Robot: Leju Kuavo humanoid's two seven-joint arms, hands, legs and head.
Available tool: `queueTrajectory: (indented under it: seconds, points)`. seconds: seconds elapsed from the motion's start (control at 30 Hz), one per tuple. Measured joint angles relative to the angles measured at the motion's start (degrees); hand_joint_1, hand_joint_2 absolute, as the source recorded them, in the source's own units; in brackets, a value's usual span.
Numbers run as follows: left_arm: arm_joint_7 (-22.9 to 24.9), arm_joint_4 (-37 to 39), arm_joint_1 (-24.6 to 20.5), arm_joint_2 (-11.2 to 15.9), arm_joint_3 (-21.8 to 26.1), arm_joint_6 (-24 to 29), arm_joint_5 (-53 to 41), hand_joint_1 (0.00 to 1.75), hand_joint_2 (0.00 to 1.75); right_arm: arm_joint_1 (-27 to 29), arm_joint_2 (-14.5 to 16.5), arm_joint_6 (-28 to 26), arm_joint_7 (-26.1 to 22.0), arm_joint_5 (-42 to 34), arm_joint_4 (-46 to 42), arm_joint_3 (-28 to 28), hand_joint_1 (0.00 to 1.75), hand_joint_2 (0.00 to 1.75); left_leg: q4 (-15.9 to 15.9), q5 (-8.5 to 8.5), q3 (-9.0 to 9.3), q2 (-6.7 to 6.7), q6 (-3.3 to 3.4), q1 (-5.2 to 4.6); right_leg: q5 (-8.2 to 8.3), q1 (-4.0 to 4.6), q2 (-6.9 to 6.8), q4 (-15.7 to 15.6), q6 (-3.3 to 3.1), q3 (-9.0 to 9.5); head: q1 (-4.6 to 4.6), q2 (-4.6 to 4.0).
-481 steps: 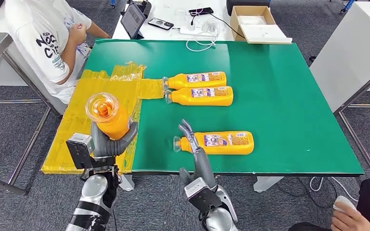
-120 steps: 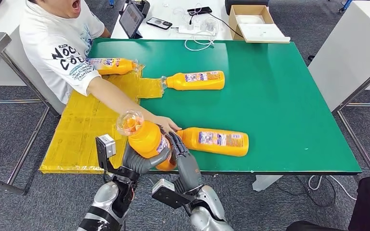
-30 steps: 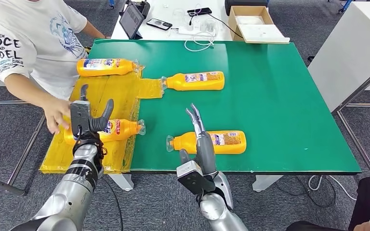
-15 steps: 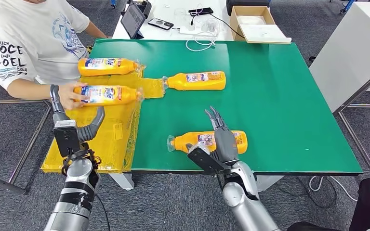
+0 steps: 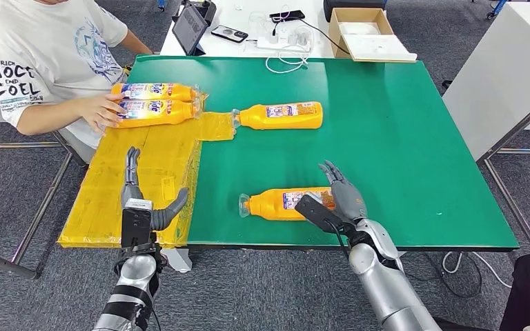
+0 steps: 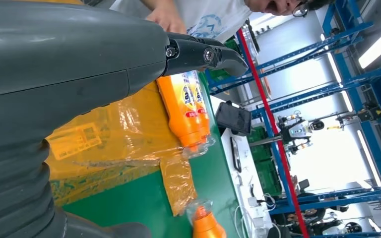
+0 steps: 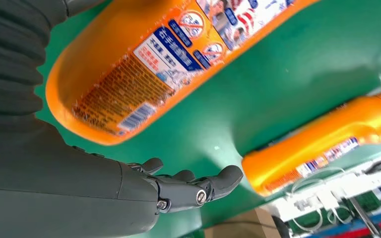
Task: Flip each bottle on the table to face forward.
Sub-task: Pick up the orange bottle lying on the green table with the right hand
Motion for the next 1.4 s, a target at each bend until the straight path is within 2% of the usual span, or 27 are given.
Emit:
queueTrajectory:
  seconds: [0.23, 0.37, 0.67, 0.87, 1.4]
  points:
    - [0.0, 0.9, 0.0, -0.2, -0.6, 0.3, -0.2, 0.0, 1.75, -0.8, -0.2, 0.4, -0.2, -0.1, 2.5, 0.0, 0.0, 1.75, 0.0, 0.0, -0.02, 0.0, 0.0, -0.01, 0.0, -0.01, 0.0, 0.0, 0.0, 0.0, 0.01, 0.0]
    - [0.0, 1.4, 0.0, -0.2, -0.7, 0.1, -0.5, 0.0, 1.75, -1.8, -0.1, 3.4, -0.5, -0.9, 4.3, 0.1, 0.0, 1.75, 0.0, 0.0, -0.03, 0.01, 0.0, -0.01, 0.0, -0.01, 0.0, 0.0, 0.0, -0.01, -0.01, 0.0]
    - [0.2, 6.1, -2.9, -0.8, -2.0, -0.6, 0.4, 0.0, 1.75, -10.5, 0.4, 10.3, -1.9, -2.7, 16.3, 4.6, 0.0, 1.75, 0.0, 0.02, 0.19, 0.11, 0.01, 0.0, 0.04, 0.01, 0.05, 0.0, -0.01, 0.09, -0.01, 0.0]
    - [0.6, 8.3, -3.9, -0.8, -2.3, -1.5, 1.4, 0.0, 1.75, -15.2, -1.7, 15.2, 0.6, -4.1, 20.8, 9.3, 0.0, 1.75, 0.0, 0.03, 0.32, 0.02, 0.03, 0.0, 0.03, -0.01, 0.02, 0.0, 0.0, 0.28, 0.01, 0.0]
    - [2.2, 11.2, -4.8, -0.8, -3.5, -2.7, 1.9, 0.0, 1.75, -17.5, -5.0, 16.7, 2.4, -6.0, 23.4, 15.6, 0.0, 1.75, 0.0, 0.02, 0.47, 0.0, 0.04, -0.01, 0.02, -0.02, 0.02, 0.0, 0.01, 0.43, 0.0, 0.0]
